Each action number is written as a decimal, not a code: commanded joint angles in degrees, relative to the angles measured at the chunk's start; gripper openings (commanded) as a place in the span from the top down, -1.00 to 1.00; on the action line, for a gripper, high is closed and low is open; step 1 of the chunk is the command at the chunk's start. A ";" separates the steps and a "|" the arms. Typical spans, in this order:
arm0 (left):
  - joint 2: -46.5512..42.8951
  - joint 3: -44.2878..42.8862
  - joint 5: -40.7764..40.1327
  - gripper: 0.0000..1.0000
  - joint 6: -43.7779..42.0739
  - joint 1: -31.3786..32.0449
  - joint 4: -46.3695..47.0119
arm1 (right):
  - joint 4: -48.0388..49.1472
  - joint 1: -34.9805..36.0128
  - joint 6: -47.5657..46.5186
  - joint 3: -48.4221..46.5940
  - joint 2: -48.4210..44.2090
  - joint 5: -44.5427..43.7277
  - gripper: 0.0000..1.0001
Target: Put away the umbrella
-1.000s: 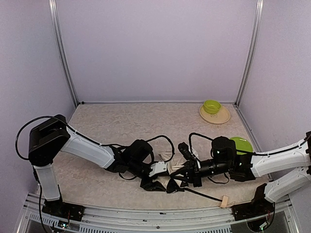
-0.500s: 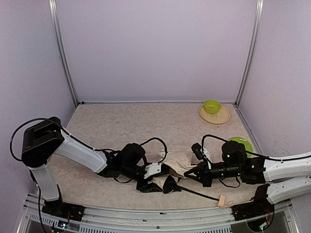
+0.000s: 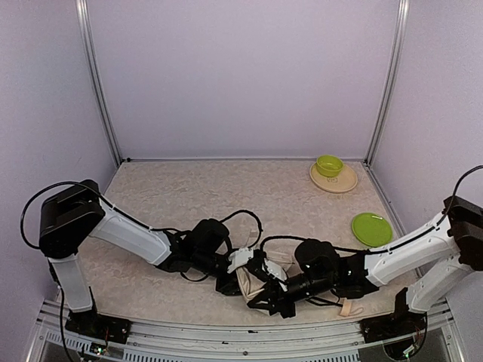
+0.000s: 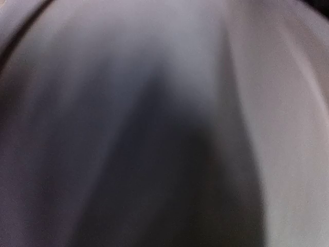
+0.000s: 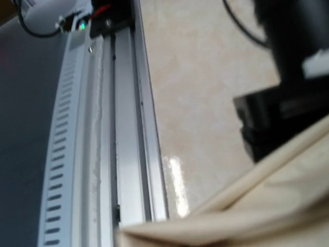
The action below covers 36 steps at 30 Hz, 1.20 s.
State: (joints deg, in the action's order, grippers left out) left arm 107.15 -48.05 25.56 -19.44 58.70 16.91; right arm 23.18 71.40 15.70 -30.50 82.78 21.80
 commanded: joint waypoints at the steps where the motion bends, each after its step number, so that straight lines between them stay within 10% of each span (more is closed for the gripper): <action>1: 2.90 0.09 -5.22 -0.20 4.54 -3.12 -5.95 | 10.04 3.18 2.41 0.23 7.76 13.61 1.00; 7: -0.62 1.62 -0.21 -0.30 5.49 -4.73 -4.22 | 21.31 1.43 10.81 8.75 15.93 5.96 1.00; 23: -7.57 -8.42 3.21 -0.60 7.22 -8.50 -22.92 | 11.64 -0.80 21.14 8.99 22.55 -5.21 1.00; 36: -21.03 -5.43 -4.79 -0.57 27.96 -11.11 -26.65 | 6.42 -0.91 18.55 5.36 23.29 -4.43 1.00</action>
State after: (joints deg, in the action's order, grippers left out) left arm 89.52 -57.21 25.87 -4.36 48.34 -14.59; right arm 44.91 70.02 35.33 -25.80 103.33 16.19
